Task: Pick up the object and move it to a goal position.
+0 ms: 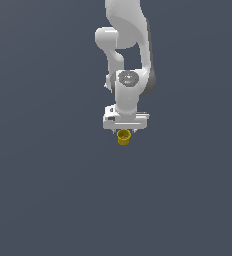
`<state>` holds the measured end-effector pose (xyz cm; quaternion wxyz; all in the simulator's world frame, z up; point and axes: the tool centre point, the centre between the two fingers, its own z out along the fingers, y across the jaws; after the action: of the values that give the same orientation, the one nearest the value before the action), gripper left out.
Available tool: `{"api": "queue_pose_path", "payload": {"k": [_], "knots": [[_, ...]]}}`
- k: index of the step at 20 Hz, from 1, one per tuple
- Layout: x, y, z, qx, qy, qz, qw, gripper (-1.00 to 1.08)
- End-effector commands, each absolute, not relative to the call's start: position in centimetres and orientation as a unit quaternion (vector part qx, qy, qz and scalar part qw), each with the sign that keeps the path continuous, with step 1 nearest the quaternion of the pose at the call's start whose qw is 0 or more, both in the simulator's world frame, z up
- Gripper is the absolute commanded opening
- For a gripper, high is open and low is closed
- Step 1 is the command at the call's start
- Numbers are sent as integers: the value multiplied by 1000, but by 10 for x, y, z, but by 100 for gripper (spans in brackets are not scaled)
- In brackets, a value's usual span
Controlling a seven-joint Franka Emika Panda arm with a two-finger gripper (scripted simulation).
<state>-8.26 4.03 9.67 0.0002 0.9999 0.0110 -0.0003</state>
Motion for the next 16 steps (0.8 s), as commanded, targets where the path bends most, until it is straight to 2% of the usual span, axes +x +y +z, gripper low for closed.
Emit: {"api": "queue_pose_path", "payload": {"k": [1, 16], "knots": [[-83, 40, 94, 1000, 11, 0, 0, 100], [-84, 41, 46, 1000, 11, 0, 0, 100]]}}
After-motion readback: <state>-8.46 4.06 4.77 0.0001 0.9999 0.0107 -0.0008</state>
